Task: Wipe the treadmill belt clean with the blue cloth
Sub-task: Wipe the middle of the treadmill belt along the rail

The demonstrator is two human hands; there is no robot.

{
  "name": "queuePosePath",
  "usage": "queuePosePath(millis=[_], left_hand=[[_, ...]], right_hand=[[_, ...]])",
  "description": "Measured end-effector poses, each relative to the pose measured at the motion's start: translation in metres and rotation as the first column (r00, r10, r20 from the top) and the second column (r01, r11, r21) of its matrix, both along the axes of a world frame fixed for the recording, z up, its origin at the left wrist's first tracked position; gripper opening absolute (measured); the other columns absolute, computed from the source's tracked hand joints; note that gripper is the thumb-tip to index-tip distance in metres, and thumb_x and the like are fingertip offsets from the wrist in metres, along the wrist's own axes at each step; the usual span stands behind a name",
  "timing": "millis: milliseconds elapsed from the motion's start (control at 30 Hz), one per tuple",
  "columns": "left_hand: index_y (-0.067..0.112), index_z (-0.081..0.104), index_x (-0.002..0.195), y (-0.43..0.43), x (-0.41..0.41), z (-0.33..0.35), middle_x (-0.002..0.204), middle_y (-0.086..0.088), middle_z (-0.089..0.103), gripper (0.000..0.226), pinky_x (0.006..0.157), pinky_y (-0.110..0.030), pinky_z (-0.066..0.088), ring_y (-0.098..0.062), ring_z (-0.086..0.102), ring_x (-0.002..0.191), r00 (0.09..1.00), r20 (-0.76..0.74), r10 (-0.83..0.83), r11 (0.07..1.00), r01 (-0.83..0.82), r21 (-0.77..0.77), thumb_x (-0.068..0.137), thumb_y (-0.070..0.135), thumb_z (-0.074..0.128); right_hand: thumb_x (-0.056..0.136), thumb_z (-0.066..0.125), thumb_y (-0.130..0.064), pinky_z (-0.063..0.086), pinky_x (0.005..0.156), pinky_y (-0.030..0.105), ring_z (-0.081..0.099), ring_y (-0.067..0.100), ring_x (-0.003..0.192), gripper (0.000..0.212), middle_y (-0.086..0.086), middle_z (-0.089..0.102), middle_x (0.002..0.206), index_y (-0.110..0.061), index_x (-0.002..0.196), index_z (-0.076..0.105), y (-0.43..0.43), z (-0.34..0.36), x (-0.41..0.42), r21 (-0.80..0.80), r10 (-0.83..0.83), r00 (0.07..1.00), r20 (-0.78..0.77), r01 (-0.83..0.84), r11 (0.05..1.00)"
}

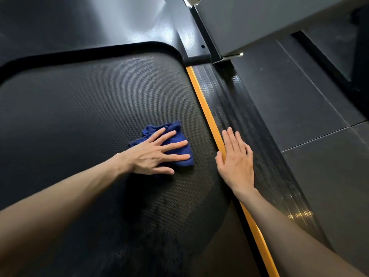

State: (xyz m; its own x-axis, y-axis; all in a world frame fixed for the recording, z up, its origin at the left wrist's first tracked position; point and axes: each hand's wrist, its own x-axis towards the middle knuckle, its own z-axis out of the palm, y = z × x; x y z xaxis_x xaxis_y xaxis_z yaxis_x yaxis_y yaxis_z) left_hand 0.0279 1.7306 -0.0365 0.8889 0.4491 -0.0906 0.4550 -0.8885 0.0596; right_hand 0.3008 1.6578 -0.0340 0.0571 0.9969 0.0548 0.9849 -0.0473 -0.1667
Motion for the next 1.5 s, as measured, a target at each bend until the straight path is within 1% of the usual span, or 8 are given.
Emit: queuePosePath(millis=[167,367,567,633,733,1000,1200,1500], left_hand=[[0.048,0.017,0.144,0.017,0.003,-0.011,0.157,0.010,0.011,0.060,0.114,-0.055,0.007,-0.033,0.005,0.144,0.998,-0.016,0.065,0.995,-0.064,0.071,0.089,0.070,0.020],[0.025,0.041,0.140,0.031,0.023,-0.012,0.145,-0.010,0.041,0.058,0.110,-0.051,0.029,-0.046,0.034,0.132,0.833,0.126,0.539,0.841,-0.540,-0.034,0.098,0.054,0.014],[0.015,0.045,0.135,-0.016,0.035,-0.027,0.143,-0.005,0.043,0.046,0.115,-0.040,0.013,-0.024,0.011,0.144,0.955,0.296,0.018,0.998,-0.035,0.050,0.101,0.039,0.025],[0.021,0.043,0.138,-0.028,0.035,-0.023,0.146,-0.001,0.040,0.045,0.117,-0.039,0.008,-0.020,0.007,0.145,0.953,0.265,-0.147,0.989,0.135,0.064,0.101,0.041,0.027],[0.024,0.045,0.137,-0.020,0.034,-0.011,0.148,0.001,0.038,0.044,0.117,-0.044,0.010,-0.020,0.014,0.144,0.962,0.213,-0.168,0.977,0.134,0.165,0.100,0.041,0.028],[0.036,0.034,0.143,-0.016,0.028,-0.016,0.154,0.006,0.025,0.046,0.113,-0.056,0.013,-0.025,0.016,0.144,0.864,0.110,-0.492,0.871,0.488,0.057,0.098,0.046,0.036],[0.045,0.023,0.144,-0.009,0.029,-0.013,0.156,0.005,0.018,0.049,0.112,-0.060,0.008,-0.030,0.009,0.145,0.937,0.082,-0.340,0.938,0.331,0.105,0.096,0.055,0.028],[0.023,0.038,0.142,-0.017,0.032,-0.026,0.150,0.003,0.033,0.048,0.117,-0.037,0.011,-0.014,0.020,0.142,0.968,0.215,-0.126,0.988,0.143,-0.065,0.102,0.042,0.020]], right_hand=[[0.093,0.037,-0.037,0.014,0.113,0.035,0.016,0.015,0.144,0.062,0.000,0.020,0.157,-0.019,0.150,0.022,-0.002,0.000,-0.001,0.012,-0.016,1.000,0.001,0.016,1.000],[0.093,0.036,-0.037,0.016,0.113,0.036,0.017,0.016,0.144,0.061,0.000,0.021,0.156,-0.019,0.150,0.022,0.000,-0.002,-0.001,0.021,-0.023,1.000,0.010,0.023,1.000],[0.093,0.038,-0.036,0.019,0.112,0.036,0.019,0.016,0.144,0.061,0.001,0.022,0.156,-0.018,0.150,0.023,0.000,-0.001,-0.002,0.029,-0.025,1.000,0.012,0.025,0.999],[0.093,0.037,-0.036,0.020,0.112,0.037,0.019,0.016,0.144,0.061,0.001,0.021,0.156,-0.018,0.150,0.023,-0.001,-0.001,-0.002,0.028,-0.022,1.000,0.021,0.021,0.999],[0.093,0.036,-0.035,0.020,0.113,0.037,0.018,0.016,0.144,0.061,0.001,0.021,0.157,-0.018,0.150,0.023,-0.001,-0.001,-0.002,0.031,-0.020,1.000,0.018,0.020,0.999],[0.093,0.037,-0.035,0.019,0.113,0.036,0.017,0.015,0.144,0.061,0.000,0.020,0.157,-0.018,0.150,0.022,-0.001,0.000,-0.003,0.025,-0.024,0.999,0.023,0.023,0.999],[0.093,0.038,-0.035,0.019,0.113,0.036,0.017,0.016,0.144,0.061,0.001,0.021,0.157,-0.018,0.150,0.022,-0.001,-0.001,-0.003,0.025,-0.027,0.999,0.034,0.026,0.999],[0.095,0.044,-0.032,0.016,0.113,0.036,0.017,0.016,0.144,0.061,0.001,0.021,0.156,-0.018,0.150,0.022,-0.001,0.001,-0.003,0.023,-0.026,1.000,0.003,0.026,0.999]])
